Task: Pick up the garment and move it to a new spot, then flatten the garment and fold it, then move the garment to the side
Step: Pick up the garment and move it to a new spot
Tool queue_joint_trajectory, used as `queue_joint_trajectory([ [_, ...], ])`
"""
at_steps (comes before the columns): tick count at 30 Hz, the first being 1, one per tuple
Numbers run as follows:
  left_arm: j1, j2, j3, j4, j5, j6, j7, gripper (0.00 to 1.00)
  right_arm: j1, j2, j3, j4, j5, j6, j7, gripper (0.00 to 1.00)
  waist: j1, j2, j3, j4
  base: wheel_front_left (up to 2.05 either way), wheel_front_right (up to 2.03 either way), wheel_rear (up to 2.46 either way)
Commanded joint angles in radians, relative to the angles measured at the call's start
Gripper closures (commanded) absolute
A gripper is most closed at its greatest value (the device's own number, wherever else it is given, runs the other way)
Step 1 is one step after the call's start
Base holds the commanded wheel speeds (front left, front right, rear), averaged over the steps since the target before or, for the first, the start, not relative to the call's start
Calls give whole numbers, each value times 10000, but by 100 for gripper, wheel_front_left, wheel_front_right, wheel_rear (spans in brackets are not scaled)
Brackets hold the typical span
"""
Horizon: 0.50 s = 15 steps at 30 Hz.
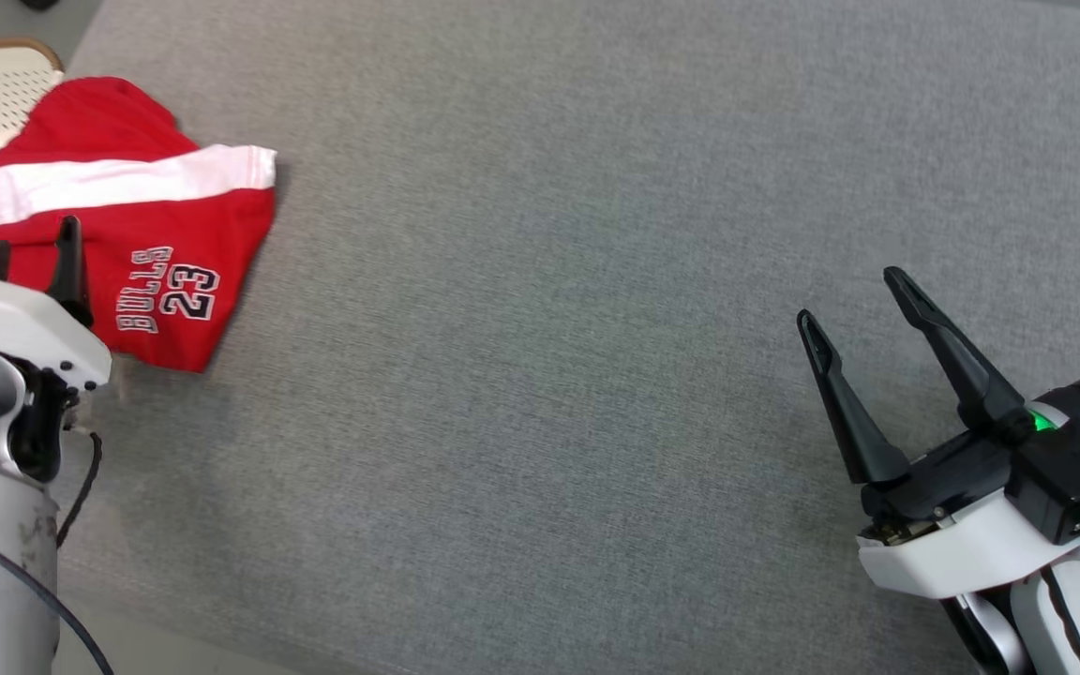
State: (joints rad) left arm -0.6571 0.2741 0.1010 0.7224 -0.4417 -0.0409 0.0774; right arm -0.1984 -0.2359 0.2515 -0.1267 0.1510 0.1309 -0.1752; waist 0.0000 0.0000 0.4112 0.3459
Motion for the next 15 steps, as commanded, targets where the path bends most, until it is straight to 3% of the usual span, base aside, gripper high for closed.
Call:
queue_joint_trajectory([
  [1, -399, 90, 6, 242, -145, -46, 255, 0, -139, -123, -33, -118, -34, -3, 48, 0, 0, 0, 322, -202, 0, 0, 0],
  [6, -1122, 172, 54, 1286, -512, -109, 1368, 0, -215, -274, -45, -192, -149, -3, 51, 0, 0, 0, 720, -359, 0, 0, 0],
  [15, -1825, 264, 135, 2371, -729, 267, 1899, 0, -448, -438, 106, -306, -197, -3, 83, 0, 0, 0, 1198, -508, 0, 0, 0],
])
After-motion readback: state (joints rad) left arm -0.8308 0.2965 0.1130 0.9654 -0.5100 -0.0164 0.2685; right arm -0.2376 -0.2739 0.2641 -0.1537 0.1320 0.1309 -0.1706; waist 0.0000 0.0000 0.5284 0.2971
